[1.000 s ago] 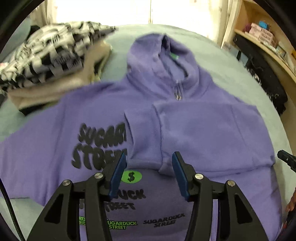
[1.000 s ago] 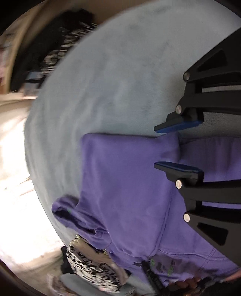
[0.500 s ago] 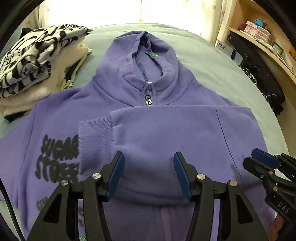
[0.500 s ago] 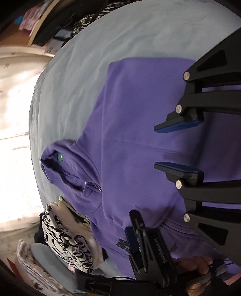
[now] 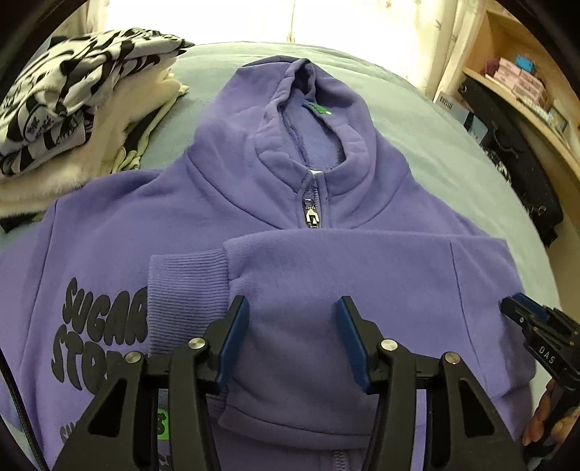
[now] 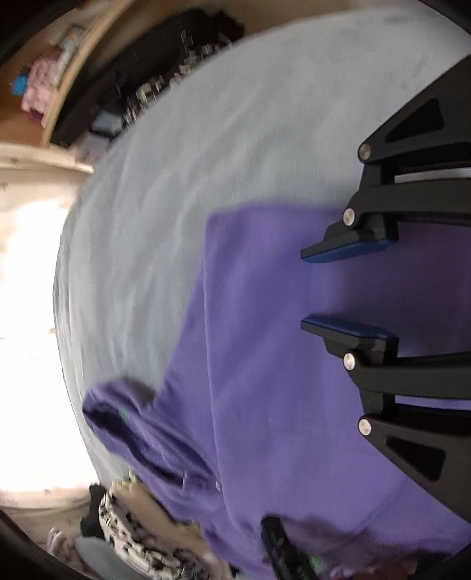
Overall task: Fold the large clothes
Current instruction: 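Release the sleeve with the left tool and lift away, then move the left tool to the other sleeve cuff and grasp it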
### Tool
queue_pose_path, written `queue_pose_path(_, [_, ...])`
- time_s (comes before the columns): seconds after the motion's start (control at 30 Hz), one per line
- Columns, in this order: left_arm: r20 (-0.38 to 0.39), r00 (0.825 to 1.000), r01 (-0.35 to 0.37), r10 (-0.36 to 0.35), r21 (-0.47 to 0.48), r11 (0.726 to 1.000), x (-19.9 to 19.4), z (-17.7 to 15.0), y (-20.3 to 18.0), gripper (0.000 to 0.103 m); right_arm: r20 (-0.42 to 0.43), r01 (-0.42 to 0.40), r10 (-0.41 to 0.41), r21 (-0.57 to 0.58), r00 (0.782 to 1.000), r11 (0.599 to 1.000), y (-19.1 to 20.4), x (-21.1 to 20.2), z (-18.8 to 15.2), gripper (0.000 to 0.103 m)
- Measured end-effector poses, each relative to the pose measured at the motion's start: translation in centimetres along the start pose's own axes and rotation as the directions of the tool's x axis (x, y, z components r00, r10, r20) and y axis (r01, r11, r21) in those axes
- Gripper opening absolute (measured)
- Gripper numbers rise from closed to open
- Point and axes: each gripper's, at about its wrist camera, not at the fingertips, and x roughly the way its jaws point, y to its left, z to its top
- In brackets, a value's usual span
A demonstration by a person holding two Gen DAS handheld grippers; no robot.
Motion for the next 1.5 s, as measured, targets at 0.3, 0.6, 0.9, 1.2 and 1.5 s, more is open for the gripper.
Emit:
queue_pose_path(0.3, [0.011, 0.999, -0.042, 0.041, 0.035, 0.999, -0.5, -0.4, -0.9, 0.050, 0.011, 0.039, -0.039, -0.015, 0.999, 0.999, -0.6, -1.7, -0.9, 0.032])
queue_pose_path(0.6, [0.017, 0.998, -0.062, 0.061, 0.059, 0.996, -2.7, -1.1, -1.2, 0.050, 0.036, 0.045, -0.044, -0.015, 0.998, 0.999, -0.3, -4.3, -1.0, 0.032])
queue_pose_path(0.9, [0.012, 0.998, -0.068, 0.067, 0.094, 0.993, -7.2, -3.3, -2.1, 0.051, 0.054, 0.038, -0.037, -0.016, 0.998, 0.999, 1.1, -8.3, -2.4, 0.032])
queue_pose_path(1.2, [0.023, 0.997, -0.078, 0.076, 0.117, 0.990, -13.7, -7.1, -2.3, 0.053, 0.048, 0.007, -0.007, 0.011, 0.999, 1.000, 2.8, -13.0, -5.1, 0.032])
queue_pose_path(1.5, [0.060, 0.994, -0.103, 0.096, 0.138, 0.985, -19.4, -11.7, -1.2, 0.055, 0.034, -0.039, 0.039, 0.011, 0.999, 0.999, 5.9, -17.1, -8.5, 0.032])
